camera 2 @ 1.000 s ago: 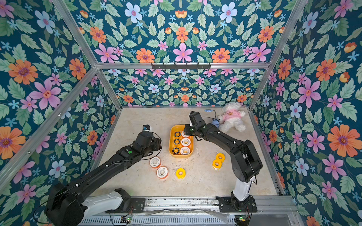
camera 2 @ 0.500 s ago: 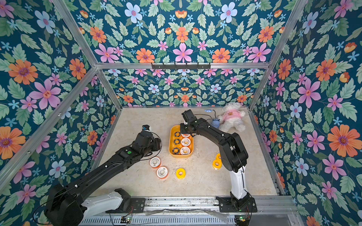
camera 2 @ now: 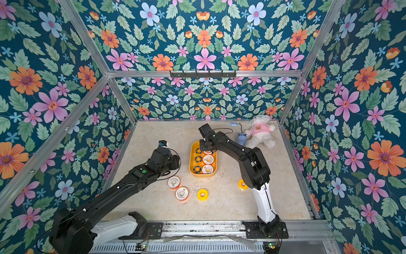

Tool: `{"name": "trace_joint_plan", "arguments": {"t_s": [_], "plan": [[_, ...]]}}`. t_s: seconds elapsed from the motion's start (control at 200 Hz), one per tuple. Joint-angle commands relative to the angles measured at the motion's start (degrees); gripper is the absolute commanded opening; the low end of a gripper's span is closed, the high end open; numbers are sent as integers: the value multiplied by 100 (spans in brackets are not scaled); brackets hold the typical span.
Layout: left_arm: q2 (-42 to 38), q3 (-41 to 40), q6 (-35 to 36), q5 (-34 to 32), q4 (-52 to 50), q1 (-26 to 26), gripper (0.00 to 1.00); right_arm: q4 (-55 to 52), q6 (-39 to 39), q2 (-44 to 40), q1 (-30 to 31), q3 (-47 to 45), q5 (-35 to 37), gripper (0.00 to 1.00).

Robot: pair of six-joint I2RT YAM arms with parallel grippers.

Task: Put the sealing tape into the storage box
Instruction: Place the sealing tape in the storage box.

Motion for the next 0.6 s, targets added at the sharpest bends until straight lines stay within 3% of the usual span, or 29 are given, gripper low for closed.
{"name": "trace_joint_plan", "arguments": {"t_s": [0.0,0.595], "plan": [[-19,-6,-7,-54,-20,11,64,-163,-59,80,26,114,201,22],[-65,-41,-13,-50,-34,33,64,-435,-120,436,85,493,298,24]]}}
